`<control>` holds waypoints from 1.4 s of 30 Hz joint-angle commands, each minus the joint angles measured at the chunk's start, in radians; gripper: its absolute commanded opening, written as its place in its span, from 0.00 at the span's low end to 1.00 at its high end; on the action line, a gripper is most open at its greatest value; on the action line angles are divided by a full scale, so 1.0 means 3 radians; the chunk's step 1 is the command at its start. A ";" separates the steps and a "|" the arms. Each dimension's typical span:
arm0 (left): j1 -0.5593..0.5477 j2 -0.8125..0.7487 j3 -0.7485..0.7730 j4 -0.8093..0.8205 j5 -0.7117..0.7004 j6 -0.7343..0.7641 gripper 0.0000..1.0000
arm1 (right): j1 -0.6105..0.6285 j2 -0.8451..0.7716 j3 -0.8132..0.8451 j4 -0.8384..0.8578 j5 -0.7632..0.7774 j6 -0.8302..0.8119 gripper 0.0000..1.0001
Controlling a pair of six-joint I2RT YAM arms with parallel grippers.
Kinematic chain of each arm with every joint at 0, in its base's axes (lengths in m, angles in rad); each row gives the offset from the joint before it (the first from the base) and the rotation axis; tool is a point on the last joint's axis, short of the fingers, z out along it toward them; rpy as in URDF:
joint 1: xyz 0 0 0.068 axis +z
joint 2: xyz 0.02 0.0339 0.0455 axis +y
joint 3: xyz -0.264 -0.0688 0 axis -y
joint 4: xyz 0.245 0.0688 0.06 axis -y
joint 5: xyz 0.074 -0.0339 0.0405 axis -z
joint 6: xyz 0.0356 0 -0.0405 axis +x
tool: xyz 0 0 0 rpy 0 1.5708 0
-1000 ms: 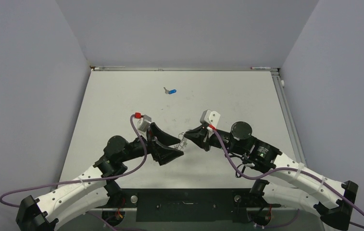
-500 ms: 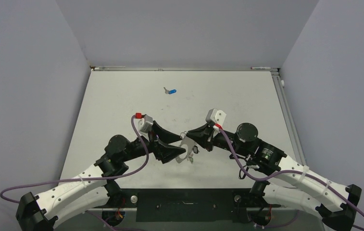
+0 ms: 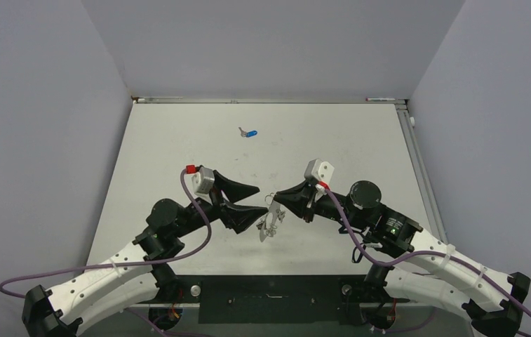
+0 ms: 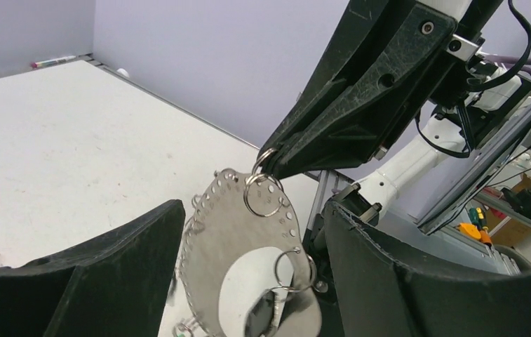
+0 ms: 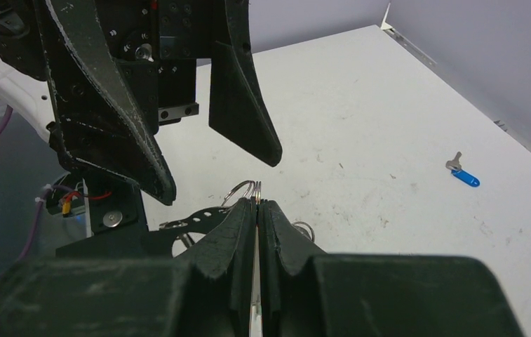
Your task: Put the keys on the keyring
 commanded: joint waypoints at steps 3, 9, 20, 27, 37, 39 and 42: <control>-0.0012 0.0178 0.0283 0.0214 0.0046 0.0168 0.69 | 0.0021 -0.0062 0.0102 0.0167 -0.0081 0.0075 0.05; -0.0017 0.0377 0.0430 0.0225 0.0375 0.0092 0.61 | 0.0020 -0.0076 0.0095 0.0188 -0.0079 0.0140 0.05; -0.0072 0.0437 0.0521 0.0045 0.0452 0.0051 0.47 | 0.0018 -0.0094 0.0042 0.0247 0.0052 0.0180 0.05; -0.0080 0.0341 0.0509 -0.0070 0.0390 0.0085 0.42 | 0.0019 -0.0073 0.0005 0.0333 0.0131 0.0228 0.05; -0.0108 0.0276 0.0503 -0.0064 0.0332 0.0138 0.41 | 0.0019 -0.0031 0.0009 0.0317 0.0175 0.0235 0.05; -0.0113 0.0274 0.0503 -0.0068 0.0332 0.0139 0.40 | 0.0021 -0.0036 0.0003 0.0323 0.0227 0.0248 0.05; -0.0122 0.0250 0.0489 -0.0076 0.0313 0.0146 0.39 | 0.0021 -0.0026 -0.0007 0.0337 0.0281 0.0268 0.05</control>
